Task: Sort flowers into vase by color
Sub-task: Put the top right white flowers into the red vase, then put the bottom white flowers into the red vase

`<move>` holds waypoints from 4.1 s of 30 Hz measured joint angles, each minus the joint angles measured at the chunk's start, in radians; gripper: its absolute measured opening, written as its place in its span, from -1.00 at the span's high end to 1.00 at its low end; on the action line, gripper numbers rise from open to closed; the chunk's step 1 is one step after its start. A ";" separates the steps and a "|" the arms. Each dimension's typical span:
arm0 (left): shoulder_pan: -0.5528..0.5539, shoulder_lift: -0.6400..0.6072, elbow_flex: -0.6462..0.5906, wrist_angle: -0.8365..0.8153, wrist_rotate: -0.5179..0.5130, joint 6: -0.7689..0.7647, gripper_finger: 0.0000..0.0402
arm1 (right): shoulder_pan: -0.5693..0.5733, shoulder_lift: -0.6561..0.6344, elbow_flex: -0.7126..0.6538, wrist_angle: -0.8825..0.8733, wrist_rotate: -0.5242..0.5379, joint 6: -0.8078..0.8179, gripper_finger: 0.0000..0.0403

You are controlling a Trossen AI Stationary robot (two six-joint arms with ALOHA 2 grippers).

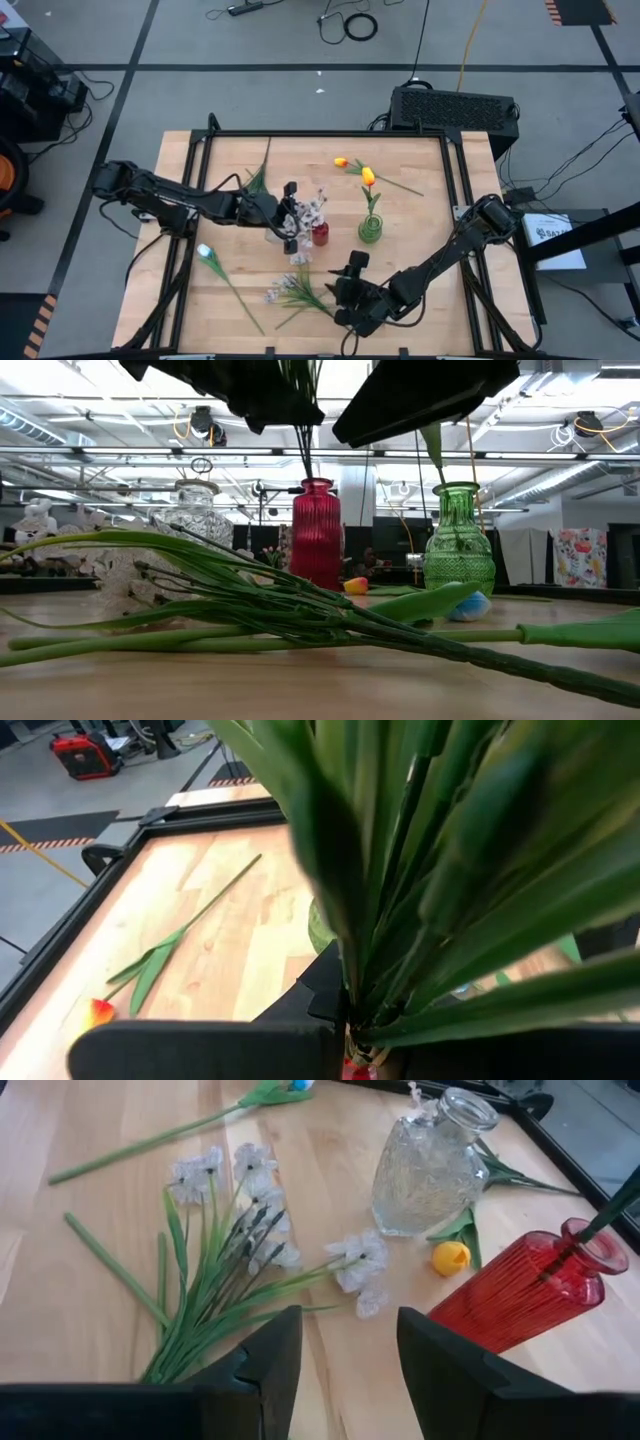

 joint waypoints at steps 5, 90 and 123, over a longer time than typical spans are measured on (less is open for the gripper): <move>0.000 0.020 0.000 0.002 -0.001 0.005 0.85 | -0.001 0.000 0.000 -0.014 0.001 0.000 0.22; -0.158 -0.255 0.000 -0.471 -0.054 -0.190 -0.65 | -0.024 0.030 -0.001 0.155 -0.316 0.166 -0.04; -0.158 -0.254 0.000 -0.504 -0.080 -0.183 -0.65 | -0.069 0.275 0.089 0.278 -0.388 0.069 -0.36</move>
